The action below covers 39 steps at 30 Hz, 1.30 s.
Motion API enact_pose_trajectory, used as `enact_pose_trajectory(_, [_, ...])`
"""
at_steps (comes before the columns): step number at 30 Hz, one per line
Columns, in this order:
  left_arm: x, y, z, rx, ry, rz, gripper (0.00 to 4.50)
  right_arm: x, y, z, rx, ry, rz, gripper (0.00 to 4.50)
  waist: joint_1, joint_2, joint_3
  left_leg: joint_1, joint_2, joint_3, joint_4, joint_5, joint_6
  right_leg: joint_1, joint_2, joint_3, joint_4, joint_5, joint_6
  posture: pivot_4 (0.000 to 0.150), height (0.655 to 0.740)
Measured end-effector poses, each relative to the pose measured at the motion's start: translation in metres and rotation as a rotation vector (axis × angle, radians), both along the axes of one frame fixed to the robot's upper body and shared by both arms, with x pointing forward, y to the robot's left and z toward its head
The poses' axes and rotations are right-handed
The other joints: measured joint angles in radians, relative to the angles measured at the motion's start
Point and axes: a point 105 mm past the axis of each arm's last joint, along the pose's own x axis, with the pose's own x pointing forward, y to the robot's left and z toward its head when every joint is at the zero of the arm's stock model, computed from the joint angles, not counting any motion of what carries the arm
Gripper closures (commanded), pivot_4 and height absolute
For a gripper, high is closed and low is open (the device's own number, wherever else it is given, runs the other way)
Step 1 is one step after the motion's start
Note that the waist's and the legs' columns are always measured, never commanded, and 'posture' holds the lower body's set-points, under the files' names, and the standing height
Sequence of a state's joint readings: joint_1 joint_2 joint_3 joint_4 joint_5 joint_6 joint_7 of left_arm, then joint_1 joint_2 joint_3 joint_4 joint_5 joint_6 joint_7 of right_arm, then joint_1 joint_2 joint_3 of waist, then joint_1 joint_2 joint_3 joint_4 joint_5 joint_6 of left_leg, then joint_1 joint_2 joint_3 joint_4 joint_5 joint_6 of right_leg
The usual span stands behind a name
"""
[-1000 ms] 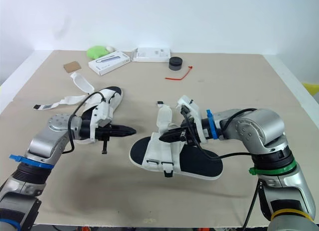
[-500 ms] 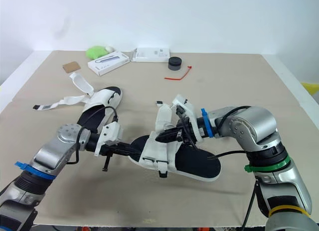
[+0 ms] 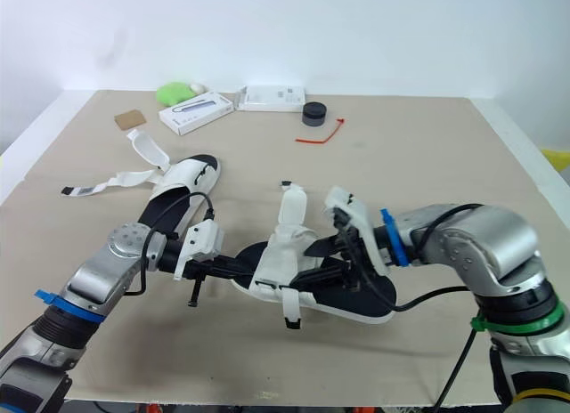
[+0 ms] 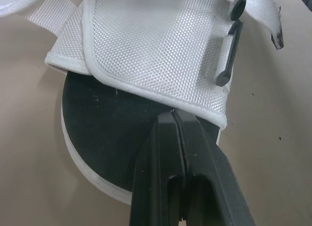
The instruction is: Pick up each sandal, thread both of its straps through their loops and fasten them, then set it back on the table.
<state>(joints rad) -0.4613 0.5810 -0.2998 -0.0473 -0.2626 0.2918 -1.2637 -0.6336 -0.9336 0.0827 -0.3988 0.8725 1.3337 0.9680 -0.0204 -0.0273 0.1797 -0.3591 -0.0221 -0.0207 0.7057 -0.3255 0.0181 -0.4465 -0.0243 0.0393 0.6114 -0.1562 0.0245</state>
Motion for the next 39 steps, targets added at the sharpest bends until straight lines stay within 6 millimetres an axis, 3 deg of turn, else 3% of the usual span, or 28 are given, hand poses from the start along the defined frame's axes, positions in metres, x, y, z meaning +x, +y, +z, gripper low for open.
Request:
enact_pose_trajectory(4, [0.0,0.0,0.0,-0.002,0.002,0.001,4.5,-0.012,-0.012,0.011,0.057,0.049,0.003,0.11,0.001,0.0,0.0,0.0,0.0,0.0,0.0,0.0,0.0,0.0,0.0,0.0,0.0,0.0,0.0,0.15,0.74])
enact_pose_trajectory(11, [0.002,0.0,-0.001,-0.006,0.011,0.02,4.5,-0.048,-0.008,-0.012,0.078,0.211,0.085,0.11,0.002,0.0,0.0,0.003,0.0,0.0,0.0,0.0,0.0,0.003,0.0,0.0,0.0,-0.003,0.005,0.15,0.74])
enact_pose_trajectory(21, [0.003,0.0,-0.001,-0.008,0.011,0.03,4.5,-0.042,0.001,-0.038,0.099,0.241,0.017,0.11,0.001,0.0,0.0,0.004,0.0,0.001,0.001,0.001,0.0,0.003,0.001,0.003,0.0,-0.005,0.007,0.15,0.74])
enact_pose_trajectory(32, [0.004,0.001,-0.001,-0.007,0.009,0.038,4.5,-0.034,-0.006,-0.036,0.094,0.244,-0.017,0.11,0.001,0.0,0.0,0.004,0.0,0.002,0.001,0.001,0.0,0.004,0.001,0.004,0.0,-0.004,0.007,0.15,0.74])
enact_pose_trajectory(39, [0.005,0.001,-0.002,-0.006,0.007,0.042,4.5,-0.06,-0.013,-0.027,0.076,0.326,0.106,0.11,0.002,0.0,0.0,0.004,0.001,0.001,0.001,0.001,0.001,0.004,0.002,0.003,0.0,-0.005,0.007,0.15,0.74])
